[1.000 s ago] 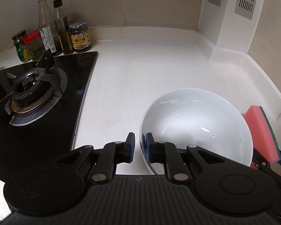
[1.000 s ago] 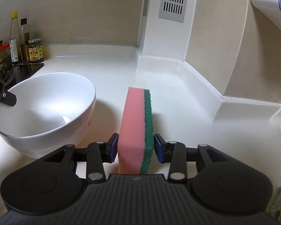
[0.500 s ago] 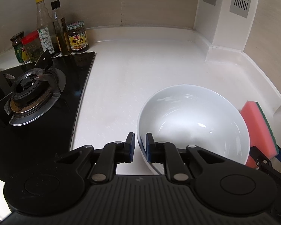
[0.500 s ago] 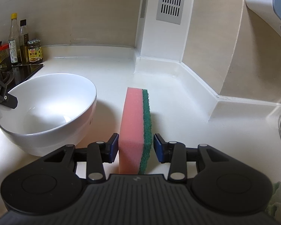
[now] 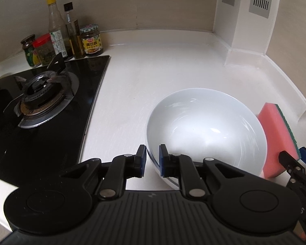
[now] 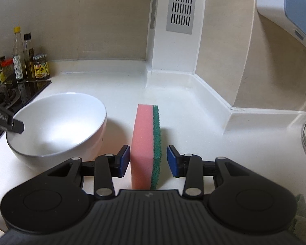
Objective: Clean bowl
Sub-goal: 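Set the sponge upright beside the bowl and open the right gripper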
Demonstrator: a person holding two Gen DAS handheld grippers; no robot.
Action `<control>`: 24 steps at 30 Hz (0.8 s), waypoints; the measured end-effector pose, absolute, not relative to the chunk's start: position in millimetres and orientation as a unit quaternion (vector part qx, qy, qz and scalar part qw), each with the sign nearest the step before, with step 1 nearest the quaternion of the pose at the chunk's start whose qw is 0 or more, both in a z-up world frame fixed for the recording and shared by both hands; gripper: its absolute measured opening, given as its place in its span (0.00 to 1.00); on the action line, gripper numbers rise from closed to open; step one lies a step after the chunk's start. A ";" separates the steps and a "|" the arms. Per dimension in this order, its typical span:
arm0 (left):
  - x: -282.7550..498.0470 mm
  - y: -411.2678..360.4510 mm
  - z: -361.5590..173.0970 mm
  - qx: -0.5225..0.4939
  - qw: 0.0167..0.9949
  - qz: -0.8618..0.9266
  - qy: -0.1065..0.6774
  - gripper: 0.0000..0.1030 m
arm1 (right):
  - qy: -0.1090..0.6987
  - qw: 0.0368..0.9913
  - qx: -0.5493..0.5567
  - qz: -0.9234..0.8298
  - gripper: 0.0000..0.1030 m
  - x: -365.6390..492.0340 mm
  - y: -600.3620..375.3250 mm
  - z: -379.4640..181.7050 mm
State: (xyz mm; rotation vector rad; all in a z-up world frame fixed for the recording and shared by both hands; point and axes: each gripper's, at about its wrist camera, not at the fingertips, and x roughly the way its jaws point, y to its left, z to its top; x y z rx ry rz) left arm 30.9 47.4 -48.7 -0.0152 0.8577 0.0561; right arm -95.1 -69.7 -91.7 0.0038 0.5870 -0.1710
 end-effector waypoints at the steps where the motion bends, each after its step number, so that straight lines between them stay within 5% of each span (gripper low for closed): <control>1: 29.1 47.0 -48.8 -0.008 0.910 0.030 0.414 0.15 | 0.288 0.954 0.003 -0.083 0.34 -97.1 -69.8 -89.7; 13: 13.8 42.0 -19.3 0.032 0.939 0.049 0.339 0.11 | 0.267 0.962 0.014 -0.059 0.34 -117.7 -69.7 -69.0; 24: -22.7 28.6 -14.9 0.038 0.930 0.036 0.363 0.11 | 0.265 0.963 0.015 -0.043 0.34 -138.8 -72.4 -60.5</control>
